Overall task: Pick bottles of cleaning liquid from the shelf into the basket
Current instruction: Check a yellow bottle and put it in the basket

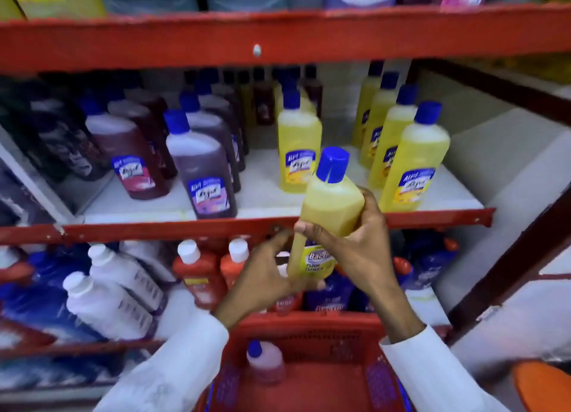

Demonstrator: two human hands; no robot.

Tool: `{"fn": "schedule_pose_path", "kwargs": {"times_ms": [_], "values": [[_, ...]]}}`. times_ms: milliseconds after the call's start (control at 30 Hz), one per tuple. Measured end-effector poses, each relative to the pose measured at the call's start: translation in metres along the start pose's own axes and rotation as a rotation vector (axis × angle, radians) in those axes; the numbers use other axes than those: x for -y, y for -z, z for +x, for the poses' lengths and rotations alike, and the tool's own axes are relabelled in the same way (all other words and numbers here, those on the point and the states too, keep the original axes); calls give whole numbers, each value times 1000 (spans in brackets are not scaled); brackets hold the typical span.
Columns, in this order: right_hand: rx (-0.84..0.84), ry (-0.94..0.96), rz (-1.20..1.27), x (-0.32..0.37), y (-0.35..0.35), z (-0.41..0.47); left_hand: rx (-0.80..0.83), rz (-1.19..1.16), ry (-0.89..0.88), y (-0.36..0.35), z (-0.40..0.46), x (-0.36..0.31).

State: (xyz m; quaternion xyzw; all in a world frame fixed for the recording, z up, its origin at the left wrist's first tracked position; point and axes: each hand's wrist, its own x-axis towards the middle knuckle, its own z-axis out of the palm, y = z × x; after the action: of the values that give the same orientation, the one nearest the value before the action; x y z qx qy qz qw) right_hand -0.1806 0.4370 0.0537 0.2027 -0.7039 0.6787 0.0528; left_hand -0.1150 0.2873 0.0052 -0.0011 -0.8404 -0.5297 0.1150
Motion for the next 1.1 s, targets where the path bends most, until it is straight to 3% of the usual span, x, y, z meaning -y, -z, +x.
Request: {"fn": "schedule_pose_path", "kwargs": {"times_ms": [167,367,700,933,1100], "values": [[126,-89,-141,-59,15,-38,20,-13,74,-35,-20,47],[388,-224,-375,-146,36,-86,135,28,315,-96,-58,145],[485,-461,-470,-264,22,-133,6,177,662,-174,-86,220],[500,-507,-495,-291,18,-135,-18,188,728,-181,-91,235],[526,-479,-523,-274,24,-121,-88,218,594,-152,-85,188]]}}
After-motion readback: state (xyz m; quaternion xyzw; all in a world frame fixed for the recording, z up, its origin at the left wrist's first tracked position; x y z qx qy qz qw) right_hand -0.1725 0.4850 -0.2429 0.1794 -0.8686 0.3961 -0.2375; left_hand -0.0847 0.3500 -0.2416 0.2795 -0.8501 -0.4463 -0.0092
